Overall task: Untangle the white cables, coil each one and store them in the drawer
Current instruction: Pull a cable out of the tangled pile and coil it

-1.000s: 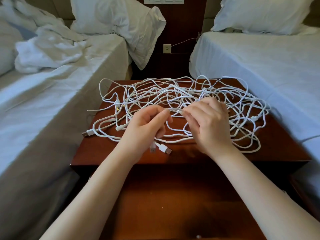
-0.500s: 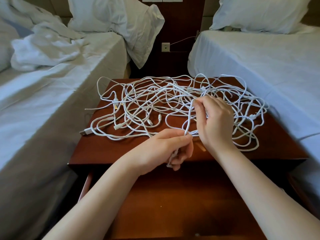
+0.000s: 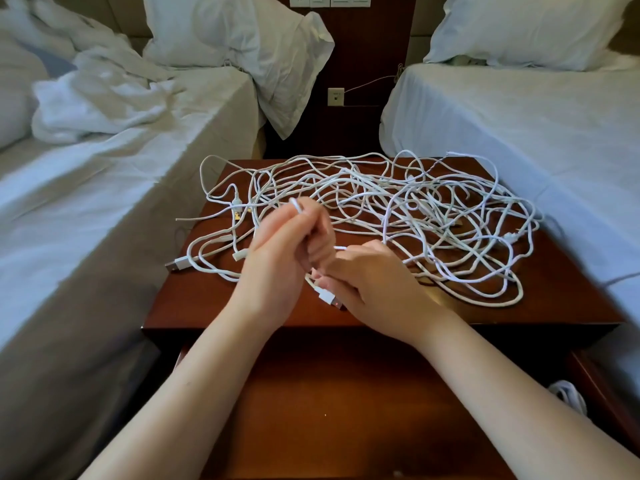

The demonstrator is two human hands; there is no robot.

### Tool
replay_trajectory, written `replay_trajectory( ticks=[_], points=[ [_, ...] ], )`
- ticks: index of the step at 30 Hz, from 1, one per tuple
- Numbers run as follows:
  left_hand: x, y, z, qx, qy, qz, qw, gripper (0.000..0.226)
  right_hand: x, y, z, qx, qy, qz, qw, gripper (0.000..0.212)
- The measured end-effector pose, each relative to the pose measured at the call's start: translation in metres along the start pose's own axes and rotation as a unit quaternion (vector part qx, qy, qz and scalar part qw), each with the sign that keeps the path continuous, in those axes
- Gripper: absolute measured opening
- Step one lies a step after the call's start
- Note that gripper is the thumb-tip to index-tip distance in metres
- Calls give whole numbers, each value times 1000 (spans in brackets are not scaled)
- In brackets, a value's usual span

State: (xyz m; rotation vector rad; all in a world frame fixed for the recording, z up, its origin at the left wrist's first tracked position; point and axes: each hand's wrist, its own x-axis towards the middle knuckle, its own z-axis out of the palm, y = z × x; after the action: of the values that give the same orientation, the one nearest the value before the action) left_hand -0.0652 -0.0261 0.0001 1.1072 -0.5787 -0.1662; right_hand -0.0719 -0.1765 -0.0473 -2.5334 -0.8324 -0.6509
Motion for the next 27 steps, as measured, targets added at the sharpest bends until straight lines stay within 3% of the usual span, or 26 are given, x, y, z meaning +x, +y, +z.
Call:
replay_trajectory(
  ticks=[3,8,12,15,19,27],
  points=[
    [4,-2,-7,13,77,27,997,21,0,-6,2,-2,-5,4,1000,25],
    [4,-9,-5,189,161,93,964,25,-1,-2,-2,-38,74,44,996,20],
    [4,-12,-2,310,242,171,903,25,1,8,-8,-81,157,58,983,34],
    [8,-13,-12,374,282,189,863,28,-1,12,-12,-85,172,60,979,36],
    [10,-19,-24,477,280,201,808,33,0,16,-15,-82,187,58,977,34],
    [9,-25,-40,606,225,136,751,29,0,13,-16,27,219,76,973,30]
  ],
)
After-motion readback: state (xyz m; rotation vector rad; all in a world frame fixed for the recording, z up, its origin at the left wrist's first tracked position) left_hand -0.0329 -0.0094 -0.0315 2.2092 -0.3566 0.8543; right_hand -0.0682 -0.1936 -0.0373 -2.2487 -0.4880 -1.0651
